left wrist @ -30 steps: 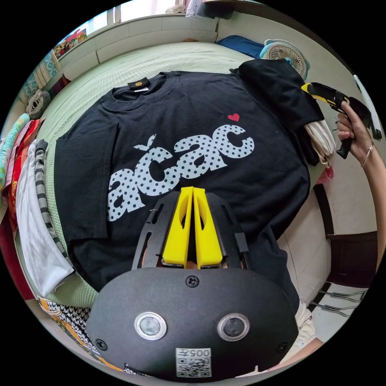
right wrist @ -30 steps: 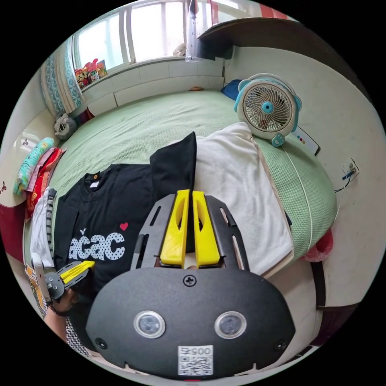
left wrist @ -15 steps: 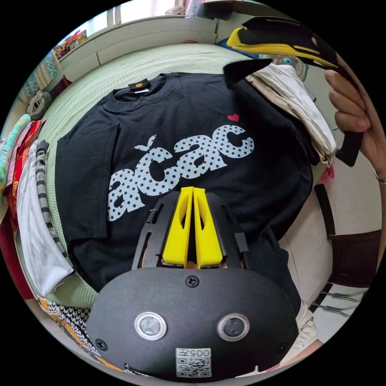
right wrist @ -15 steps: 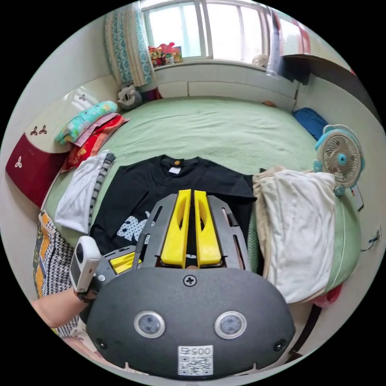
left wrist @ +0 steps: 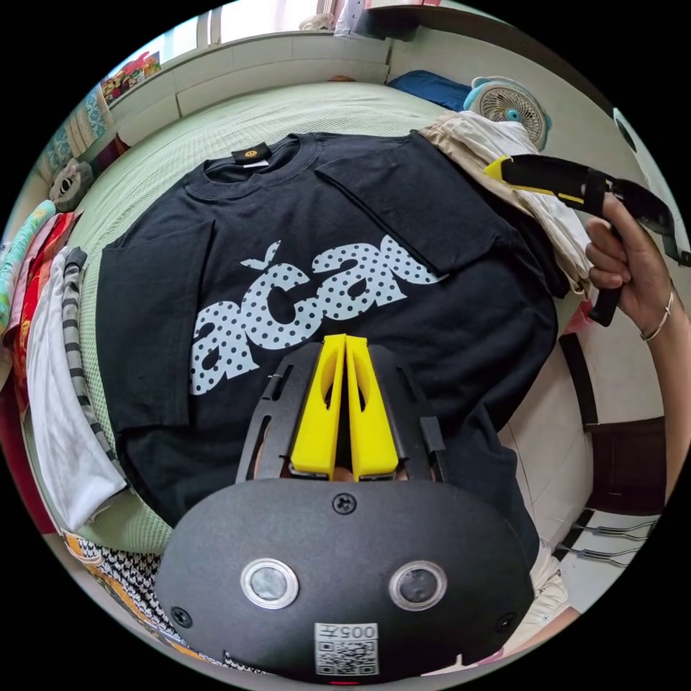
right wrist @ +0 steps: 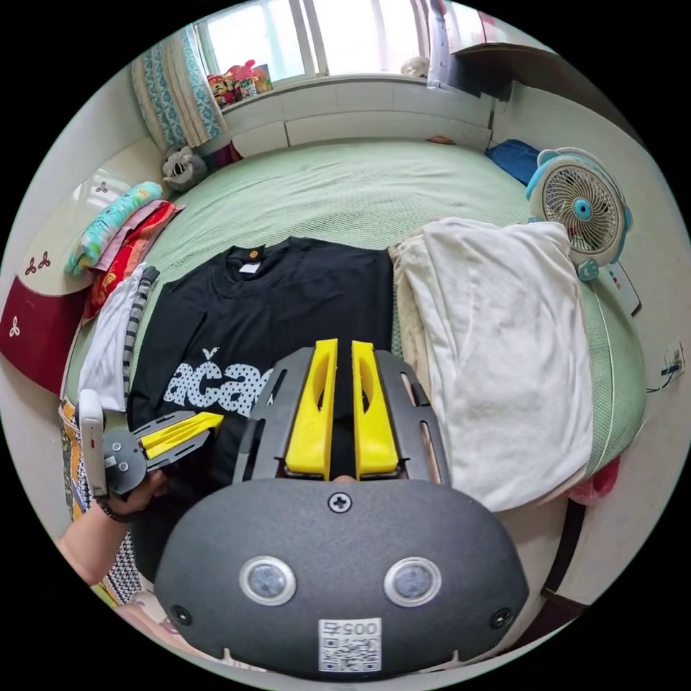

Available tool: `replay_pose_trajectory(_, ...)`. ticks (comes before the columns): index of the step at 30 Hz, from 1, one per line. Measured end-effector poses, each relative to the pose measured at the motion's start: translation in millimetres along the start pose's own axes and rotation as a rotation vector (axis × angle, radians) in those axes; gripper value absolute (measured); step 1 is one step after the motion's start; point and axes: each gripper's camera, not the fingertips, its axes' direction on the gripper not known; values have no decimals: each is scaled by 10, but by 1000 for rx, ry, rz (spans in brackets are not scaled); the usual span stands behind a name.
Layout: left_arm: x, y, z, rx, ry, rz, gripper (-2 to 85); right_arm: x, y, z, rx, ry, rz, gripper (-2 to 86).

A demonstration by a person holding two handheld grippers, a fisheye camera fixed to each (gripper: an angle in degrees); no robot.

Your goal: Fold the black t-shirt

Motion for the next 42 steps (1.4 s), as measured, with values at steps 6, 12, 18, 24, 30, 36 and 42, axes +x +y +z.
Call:
replay_pose_trajectory(6,-108,-28,-109,0,9,-2,-5,-126,62,277,-56,23,-46,25)
replay_pose_trajectory(12,-188,-58,-236,4,-11,7,-5,-67,106,670,-187,137,-24,-5)
replay_pose_trajectory(18,-328,-98,-379,8,1,-9,-5,-51,80,652,-157,181,67,2)
replay_pose_trajectory(24,-671,-164,-661,2,136,-73,-1,-319,143,487,-111,233,-86,48)
replay_pose_trajectory(30,-1562,-122,-1394,264,109,-278,59,-269,-80,312,-8,92,-70,81)
replay_pose_trajectory(36,-2540,-362,-1521,230,1,-387,104,-131,-554,611,-29,99,4,79)
replay_pose_trajectory(42,-3016,-698,-1312,135,-41,-418,116,-1,-1021,1005,-69,162,109,76)
